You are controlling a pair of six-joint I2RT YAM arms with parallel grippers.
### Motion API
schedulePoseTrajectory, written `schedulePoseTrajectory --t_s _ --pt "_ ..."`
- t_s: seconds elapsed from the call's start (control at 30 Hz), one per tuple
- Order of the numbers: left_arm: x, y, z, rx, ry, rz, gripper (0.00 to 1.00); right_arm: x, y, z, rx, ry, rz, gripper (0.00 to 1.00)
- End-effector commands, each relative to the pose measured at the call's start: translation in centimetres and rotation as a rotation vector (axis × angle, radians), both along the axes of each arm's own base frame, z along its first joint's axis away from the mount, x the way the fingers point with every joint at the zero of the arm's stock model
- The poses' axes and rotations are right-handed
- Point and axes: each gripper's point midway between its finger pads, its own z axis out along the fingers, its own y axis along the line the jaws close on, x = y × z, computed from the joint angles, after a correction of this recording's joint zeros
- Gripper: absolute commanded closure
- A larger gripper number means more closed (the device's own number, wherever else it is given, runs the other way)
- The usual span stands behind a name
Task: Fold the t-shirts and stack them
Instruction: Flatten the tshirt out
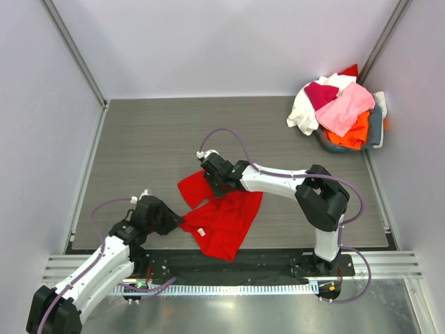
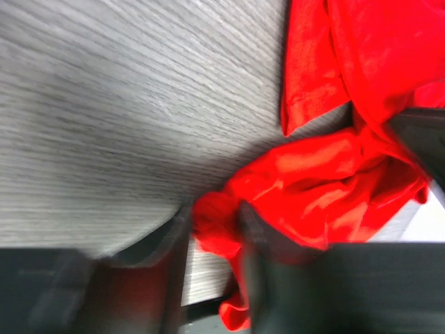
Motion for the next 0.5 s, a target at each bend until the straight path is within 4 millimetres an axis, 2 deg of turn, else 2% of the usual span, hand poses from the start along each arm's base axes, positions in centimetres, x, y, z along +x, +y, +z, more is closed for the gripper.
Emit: schedulePoseTrajectory --t_s 0.0,0.07,0.1,0.13,0.2,0.3,0.33,0.37,0.43,0.47 --pt "0.0 -0.5 -0.2 -0.004 -0.006 -0.041 0.73 1.5 -0.9 0.9 -0.04 -0.078 -0.061 0.86" --pt "0.5 -0.5 0.4 0.011 -0.034 -0.055 0.82 1.8 -1.2 1.7 -0.033 -0.101 -0.087 0.99" --pt "0.9 -0.2 1.0 0.037 -0.054 -0.053 0.89 2.2 -1.5 2.7 -0.021 -0.121 -0.104 0.99" --pt "0.7 -0.1 0.8 0.046 -0.046 -0.061 0.92 2.3 -1.7 2.6 -0.025 -0.121 -0.113 0.99" --pt "1.4 0.3 1.8 0.074 -0.072 -0.044 0.97 2.7 -2.1 4.3 0.014 -0.141 -0.143 0.99" --pt "2.7 1.4 3.5 0.133 -0.109 -0.017 1.0 4.1 -3.8 6.9 0.071 -0.167 -0.215 0.99" --pt "3.0 1.6 3.9 0.145 -0.112 -0.011 1.0 4.3 -4.7 7.3 0.082 -0.168 -0.24 0.99" --pt "3.4 1.9 4.4 0.166 -0.125 -0.02 1.0 5.6 -6.5 9.2 0.127 -0.189 -0.301 0.99" --pt "4.8 2.4 5.6 0.173 -0.131 0.005 1.0 6.1 -8.5 10.1 0.186 -0.16 -0.355 0.99" --pt "5.3 2.5 6.0 0.162 -0.133 0.008 1.0 7.8 -11.1 11.3 0.222 -0.179 -0.427 0.99"
